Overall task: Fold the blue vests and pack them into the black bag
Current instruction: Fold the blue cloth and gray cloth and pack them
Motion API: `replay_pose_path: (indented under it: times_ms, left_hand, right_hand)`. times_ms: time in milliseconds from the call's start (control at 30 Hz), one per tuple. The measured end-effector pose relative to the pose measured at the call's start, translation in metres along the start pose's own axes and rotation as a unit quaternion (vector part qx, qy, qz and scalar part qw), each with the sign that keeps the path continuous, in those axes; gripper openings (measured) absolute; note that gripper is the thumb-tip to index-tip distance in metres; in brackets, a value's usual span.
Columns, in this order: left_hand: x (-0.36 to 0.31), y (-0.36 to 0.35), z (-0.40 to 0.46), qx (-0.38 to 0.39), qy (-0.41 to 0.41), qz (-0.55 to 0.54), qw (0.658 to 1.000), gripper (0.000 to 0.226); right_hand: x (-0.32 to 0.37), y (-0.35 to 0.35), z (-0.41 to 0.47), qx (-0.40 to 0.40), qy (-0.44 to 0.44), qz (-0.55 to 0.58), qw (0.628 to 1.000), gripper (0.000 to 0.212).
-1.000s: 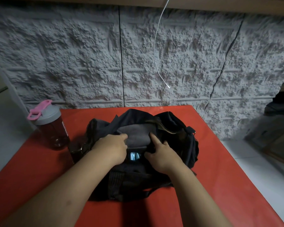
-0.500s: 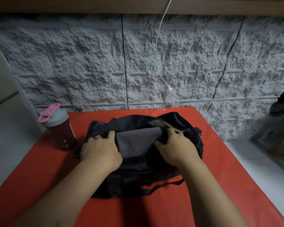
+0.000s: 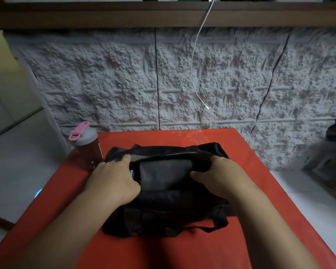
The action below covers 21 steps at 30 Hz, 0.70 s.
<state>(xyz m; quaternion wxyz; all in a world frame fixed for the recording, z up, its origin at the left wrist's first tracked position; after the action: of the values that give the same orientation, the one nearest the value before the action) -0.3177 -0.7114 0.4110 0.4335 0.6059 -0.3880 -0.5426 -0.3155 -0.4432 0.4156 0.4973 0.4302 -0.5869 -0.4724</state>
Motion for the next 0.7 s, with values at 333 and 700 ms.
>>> replay_pose_path:
  times_ms: [333, 700]
  left_hand:
    - [0.002, -0.012, -0.065, -0.156, -0.211, -0.063, 0.963, 0.051]
    - [0.118, 0.019, -0.037, -0.309, -0.086, -0.331, 0.888, 0.015]
  right_hand:
    - [0.053, -0.022, -0.067, -0.129, 0.096, -0.091, 0.983, 0.045]
    - [0.196, 0.025, -0.063, -0.169, 0.244, 0.045, 0.954, 0.025]
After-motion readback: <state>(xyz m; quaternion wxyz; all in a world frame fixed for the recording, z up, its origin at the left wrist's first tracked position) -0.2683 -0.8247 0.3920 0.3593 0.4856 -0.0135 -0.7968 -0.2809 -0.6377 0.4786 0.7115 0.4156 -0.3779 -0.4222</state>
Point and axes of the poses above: each hand's wrist, its own z-axis towards the middle knuckle, its own y-axis out of the back of the hand, x = y × z, the point moved 8 cm from there along z, towards the middle knuckle, and after that the axes turned 15 degrees about -z, right-handed, at the moved point
